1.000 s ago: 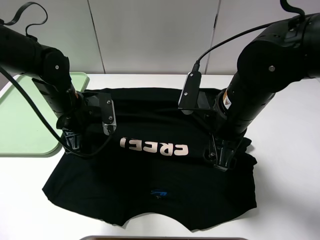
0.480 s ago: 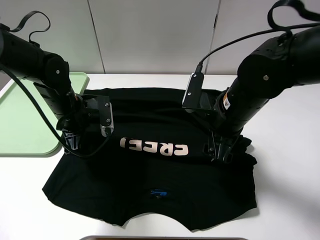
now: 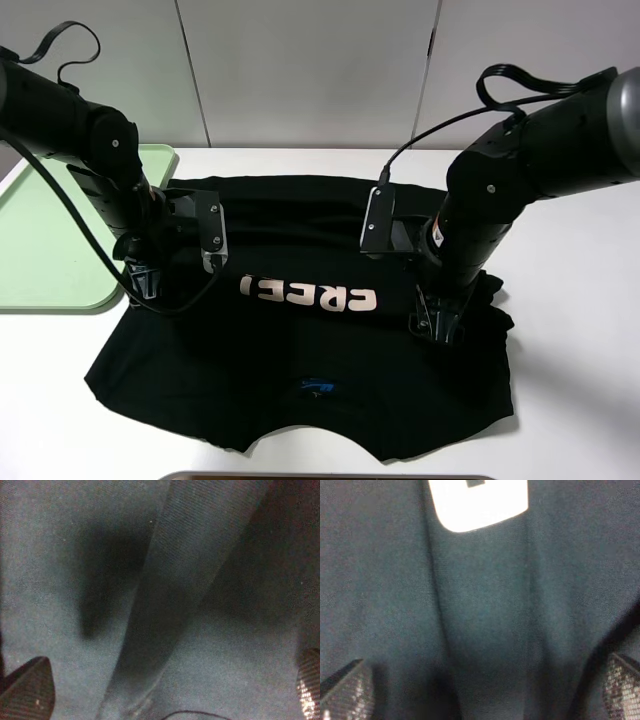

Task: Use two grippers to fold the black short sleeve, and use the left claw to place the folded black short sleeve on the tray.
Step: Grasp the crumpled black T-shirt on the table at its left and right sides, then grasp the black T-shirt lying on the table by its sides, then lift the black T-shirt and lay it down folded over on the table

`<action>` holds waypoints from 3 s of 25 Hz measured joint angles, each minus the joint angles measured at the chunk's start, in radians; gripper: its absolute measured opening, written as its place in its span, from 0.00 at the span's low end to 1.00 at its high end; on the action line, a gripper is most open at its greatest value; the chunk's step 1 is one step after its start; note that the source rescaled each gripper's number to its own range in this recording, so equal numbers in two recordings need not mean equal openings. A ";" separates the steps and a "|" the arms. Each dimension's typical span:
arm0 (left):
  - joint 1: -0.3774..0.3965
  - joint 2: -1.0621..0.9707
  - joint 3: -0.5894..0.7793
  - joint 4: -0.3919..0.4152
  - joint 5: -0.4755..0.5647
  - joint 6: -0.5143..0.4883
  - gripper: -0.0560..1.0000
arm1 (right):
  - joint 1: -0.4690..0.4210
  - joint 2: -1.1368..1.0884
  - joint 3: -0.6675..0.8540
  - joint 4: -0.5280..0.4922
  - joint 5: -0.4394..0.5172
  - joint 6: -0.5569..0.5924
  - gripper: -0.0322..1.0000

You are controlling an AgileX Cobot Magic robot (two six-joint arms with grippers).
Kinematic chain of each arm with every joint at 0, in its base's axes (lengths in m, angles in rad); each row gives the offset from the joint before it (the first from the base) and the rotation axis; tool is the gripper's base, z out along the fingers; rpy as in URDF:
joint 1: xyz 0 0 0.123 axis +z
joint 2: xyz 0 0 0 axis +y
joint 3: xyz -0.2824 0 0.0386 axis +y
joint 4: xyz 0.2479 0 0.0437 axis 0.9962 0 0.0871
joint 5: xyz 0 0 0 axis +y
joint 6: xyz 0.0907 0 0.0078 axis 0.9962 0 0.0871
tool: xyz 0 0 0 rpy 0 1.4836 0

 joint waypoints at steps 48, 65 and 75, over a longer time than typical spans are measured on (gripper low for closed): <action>0.000 0.000 0.000 -0.006 -0.062 0.021 0.74 | -0.089 0.048 0.082 0.117 -0.092 -0.119 1.00; 0.000 0.046 0.000 -0.006 -0.075 0.051 0.73 | -0.089 0.048 0.082 0.134 -0.094 -0.121 1.00; 0.000 0.068 0.000 -0.008 -0.071 0.051 0.41 | -0.089 0.048 0.082 0.135 -0.094 -0.122 0.97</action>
